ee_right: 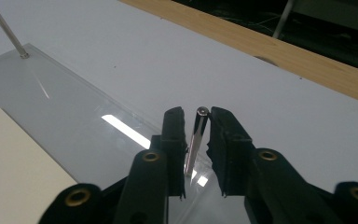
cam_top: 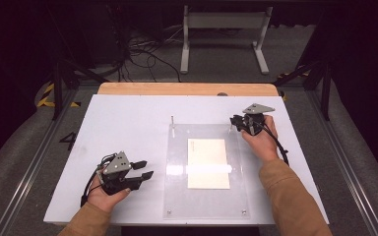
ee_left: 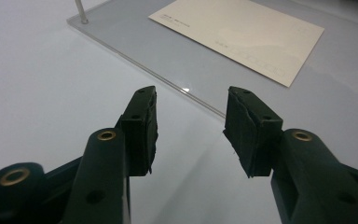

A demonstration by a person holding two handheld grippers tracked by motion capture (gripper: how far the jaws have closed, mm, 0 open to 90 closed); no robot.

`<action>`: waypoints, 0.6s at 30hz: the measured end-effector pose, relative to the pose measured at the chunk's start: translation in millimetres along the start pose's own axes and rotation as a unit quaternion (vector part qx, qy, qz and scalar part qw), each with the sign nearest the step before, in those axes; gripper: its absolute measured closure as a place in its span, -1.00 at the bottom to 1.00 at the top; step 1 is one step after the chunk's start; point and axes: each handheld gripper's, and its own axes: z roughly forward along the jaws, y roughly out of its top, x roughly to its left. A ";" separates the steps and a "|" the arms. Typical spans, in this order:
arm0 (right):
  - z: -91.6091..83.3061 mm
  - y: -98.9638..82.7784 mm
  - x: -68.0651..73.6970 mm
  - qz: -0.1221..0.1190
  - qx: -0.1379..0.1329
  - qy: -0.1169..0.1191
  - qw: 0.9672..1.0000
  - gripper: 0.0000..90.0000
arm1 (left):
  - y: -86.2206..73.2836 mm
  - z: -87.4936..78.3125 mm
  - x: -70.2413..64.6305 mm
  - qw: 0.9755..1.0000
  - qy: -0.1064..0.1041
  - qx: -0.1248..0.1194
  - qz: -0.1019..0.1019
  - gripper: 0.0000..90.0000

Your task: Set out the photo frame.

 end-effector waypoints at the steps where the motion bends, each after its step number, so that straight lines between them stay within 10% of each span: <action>1: 1.4 0.1 0.3 -0.003 -0.002 0.001 1.000 0.82 | 0.0 0.3 -0.2 1.000 0.000 0.001 0.000 0.20; 18: 7.3 -14.7 -12.5 0.062 -0.044 0.033 0.997 0.89 | -1.4 3.8 -3.9 1.000 -0.008 0.001 0.000 0.16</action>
